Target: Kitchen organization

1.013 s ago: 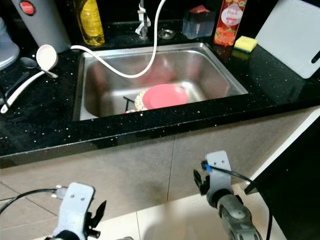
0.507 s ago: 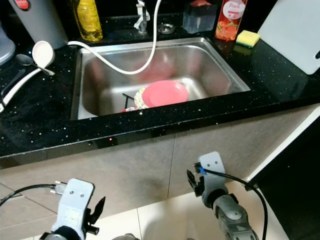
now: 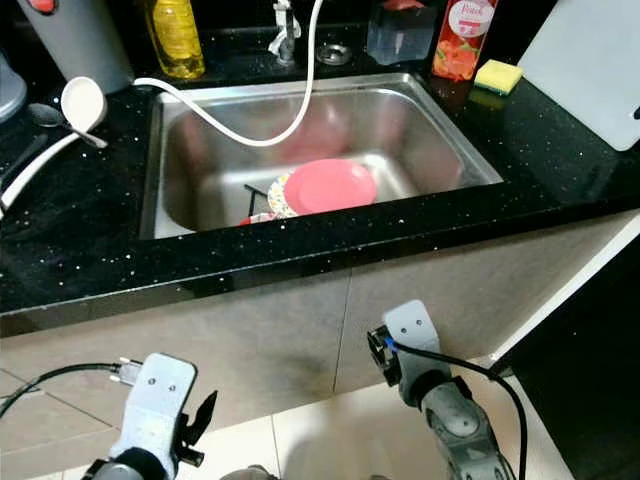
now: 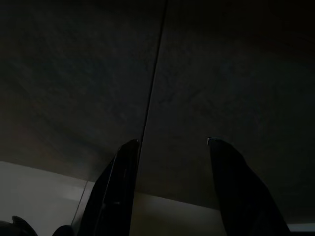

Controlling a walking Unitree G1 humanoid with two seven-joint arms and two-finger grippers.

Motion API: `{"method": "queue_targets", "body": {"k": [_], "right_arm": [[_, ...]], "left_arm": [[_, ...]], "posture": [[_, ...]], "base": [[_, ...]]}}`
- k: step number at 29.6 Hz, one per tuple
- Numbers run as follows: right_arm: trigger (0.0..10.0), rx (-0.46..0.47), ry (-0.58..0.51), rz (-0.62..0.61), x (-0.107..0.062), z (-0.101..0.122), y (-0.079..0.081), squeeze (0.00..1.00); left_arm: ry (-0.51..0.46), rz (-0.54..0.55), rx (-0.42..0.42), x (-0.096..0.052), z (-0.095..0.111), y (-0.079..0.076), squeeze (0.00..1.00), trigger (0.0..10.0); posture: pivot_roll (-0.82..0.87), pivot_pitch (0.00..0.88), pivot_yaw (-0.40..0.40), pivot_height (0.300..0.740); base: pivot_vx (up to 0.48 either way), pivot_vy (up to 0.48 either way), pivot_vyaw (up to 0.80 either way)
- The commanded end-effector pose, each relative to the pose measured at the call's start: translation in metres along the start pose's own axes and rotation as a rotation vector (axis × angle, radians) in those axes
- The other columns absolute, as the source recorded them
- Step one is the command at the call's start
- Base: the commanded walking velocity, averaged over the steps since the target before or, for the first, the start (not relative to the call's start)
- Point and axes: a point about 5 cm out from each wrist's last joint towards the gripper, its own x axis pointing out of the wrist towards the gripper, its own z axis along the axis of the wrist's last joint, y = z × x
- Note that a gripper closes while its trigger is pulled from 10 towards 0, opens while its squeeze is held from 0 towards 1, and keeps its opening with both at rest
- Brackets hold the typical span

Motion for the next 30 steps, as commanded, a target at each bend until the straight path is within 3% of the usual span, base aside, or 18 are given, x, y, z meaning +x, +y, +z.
{"method": "queue_targets", "body": {"k": [1, 30], "right_arm": [[10.0, 0.004, 0.013, 0.01, -0.001, -0.004, 0.001, 0.0], [10.0, -0.002, -0.025, 0.101, 0.027, 0.009, 0.009, 0.0]], "left_arm": [[0.025, 0.007, 0.027, -0.002, -0.004, 0.0, 0.0, 10.0], [0.055, 0.121, -0.023, -0.003, -0.015, 0.001, 0.0, 10.0]], "posture": [[0.14, 0.072, -0.04, 0.74], [0.27, 0.033, -0.106, 0.74]], "base": [[0.0, 0.0, 0.0], [0.0, 0.0, 0.0]]}}
